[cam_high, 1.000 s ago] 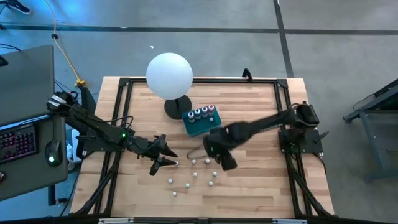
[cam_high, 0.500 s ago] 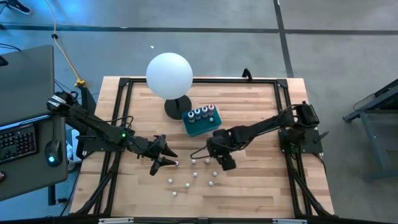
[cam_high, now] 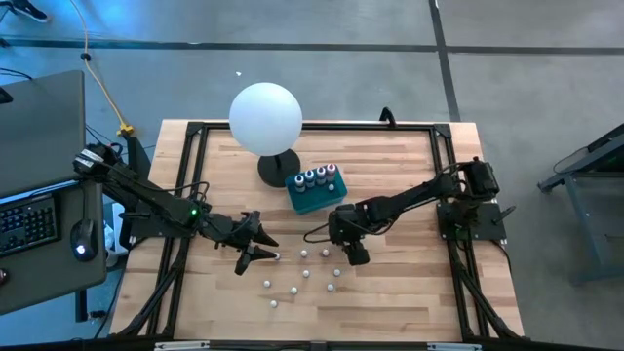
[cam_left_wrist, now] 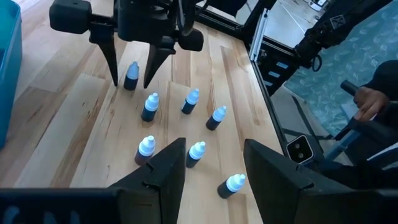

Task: Pick & Place food coloring
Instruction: Put the black food coloring bottle into the bin, then put the green food coloring bottle into the bin

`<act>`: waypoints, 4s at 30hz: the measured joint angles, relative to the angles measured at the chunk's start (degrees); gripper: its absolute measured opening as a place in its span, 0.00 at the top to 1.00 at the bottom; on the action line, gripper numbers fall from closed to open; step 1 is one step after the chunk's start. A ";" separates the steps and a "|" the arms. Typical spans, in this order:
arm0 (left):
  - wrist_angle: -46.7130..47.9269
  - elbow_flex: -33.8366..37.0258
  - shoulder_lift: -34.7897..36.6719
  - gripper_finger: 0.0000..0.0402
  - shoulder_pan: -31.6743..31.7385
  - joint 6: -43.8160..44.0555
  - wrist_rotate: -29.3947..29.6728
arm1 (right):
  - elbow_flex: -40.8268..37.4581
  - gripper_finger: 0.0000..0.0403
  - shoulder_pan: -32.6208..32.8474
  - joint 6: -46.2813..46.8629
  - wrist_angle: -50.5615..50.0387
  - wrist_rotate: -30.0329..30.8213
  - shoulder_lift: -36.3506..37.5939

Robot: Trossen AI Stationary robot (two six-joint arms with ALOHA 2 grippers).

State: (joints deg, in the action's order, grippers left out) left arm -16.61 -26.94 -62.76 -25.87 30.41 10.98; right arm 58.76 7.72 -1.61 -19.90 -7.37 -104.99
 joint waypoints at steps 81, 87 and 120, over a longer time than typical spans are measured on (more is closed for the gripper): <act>0.82 0.00 0.00 0.60 -0.02 2.10 0.81 | 37.62 0.69 -0.40 7.78 -42.34 12.93 0.42; 0.51 -0.02 -1.27 0.60 0.11 -0.11 5.64 | 34.99 0.70 7.62 12.22 -47.28 17.33 0.98; 47.56 -28.92 -29.38 0.60 7.46 -3.17 -10.69 | 0.31 0.88 16.33 29.88 -8.40 14.87 4.94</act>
State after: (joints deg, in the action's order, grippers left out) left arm 30.94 -55.86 -92.14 -18.41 27.24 0.30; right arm 59.07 24.05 28.28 -28.30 7.49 -100.05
